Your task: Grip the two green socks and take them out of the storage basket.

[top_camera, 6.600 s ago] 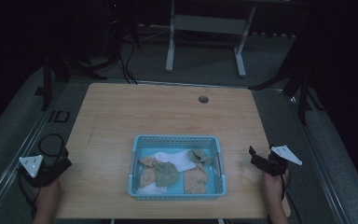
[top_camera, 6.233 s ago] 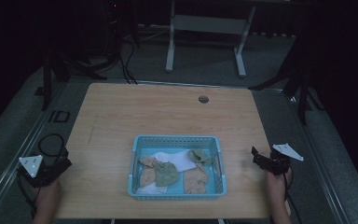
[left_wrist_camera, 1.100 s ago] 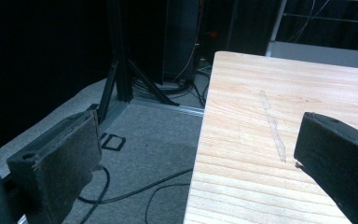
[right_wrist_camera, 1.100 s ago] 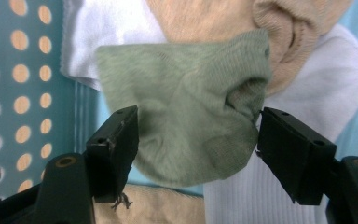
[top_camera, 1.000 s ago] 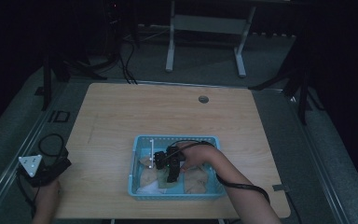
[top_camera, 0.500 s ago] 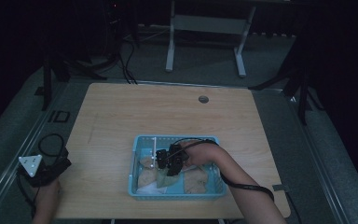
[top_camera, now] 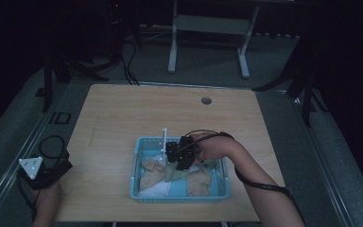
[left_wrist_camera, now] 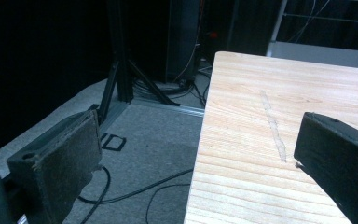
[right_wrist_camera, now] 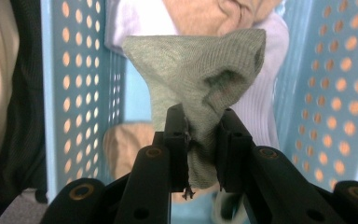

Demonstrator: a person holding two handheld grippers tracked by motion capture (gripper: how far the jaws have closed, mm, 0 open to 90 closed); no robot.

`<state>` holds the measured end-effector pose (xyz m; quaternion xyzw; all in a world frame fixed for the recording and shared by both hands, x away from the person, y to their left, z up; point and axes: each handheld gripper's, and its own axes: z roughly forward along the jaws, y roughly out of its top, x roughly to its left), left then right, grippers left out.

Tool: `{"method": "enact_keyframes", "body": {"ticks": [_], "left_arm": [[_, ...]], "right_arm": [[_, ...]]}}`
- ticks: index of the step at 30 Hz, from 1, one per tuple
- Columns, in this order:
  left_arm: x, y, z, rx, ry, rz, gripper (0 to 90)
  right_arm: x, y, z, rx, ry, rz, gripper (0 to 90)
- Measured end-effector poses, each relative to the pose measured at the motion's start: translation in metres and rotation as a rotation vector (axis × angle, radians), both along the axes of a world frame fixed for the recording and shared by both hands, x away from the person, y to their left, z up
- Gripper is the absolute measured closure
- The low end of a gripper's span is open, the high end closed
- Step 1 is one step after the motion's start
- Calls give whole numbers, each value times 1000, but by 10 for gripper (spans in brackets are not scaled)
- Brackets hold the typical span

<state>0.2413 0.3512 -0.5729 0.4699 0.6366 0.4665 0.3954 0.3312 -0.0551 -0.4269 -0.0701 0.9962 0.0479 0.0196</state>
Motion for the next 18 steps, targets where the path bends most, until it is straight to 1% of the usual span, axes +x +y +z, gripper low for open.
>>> {"method": "enact_keyframes", "body": {"ticks": [5, 10, 11, 12, 13, 14, 15, 16, 17, 18], "left_arm": [[0, 0, 0, 1, 1, 1, 7], [0, 0, 0, 2, 2, 2, 7], [0, 0, 0, 2, 2, 2, 7], [0, 0, 0, 2, 2, 2, 7], [0, 0, 0, 5, 5, 2, 7], [0, 0, 0, 5, 5, 2, 7], [0, 0, 0, 6, 5, 2, 7], [0, 0, 0, 5, 5, 1, 8], [0, 0, 0, 6, 4, 2, 8], [0, 0, 0, 6, 4, 2, 7]], "right_arm": [[0, -17, 12, 8, -4, -17, 768], [0, -38, 22, 5, -22, -44, 768], [0, -38, 22, 5, -22, -44, 768], [0, -43, 24, 2, -23, -53, 768], [-1, -54, 28, 1, -27, -72, 768], [-1, -60, 29, 5, -30, -75, 768], [-1, -60, 29, 5, -30, -75, 768], [-2, -71, 34, 16, -29, -90, 768], [-2, -71, 34, 16, -29, -90, 768], [-2, -76, 36, 19, -31, -100, 768]]}}
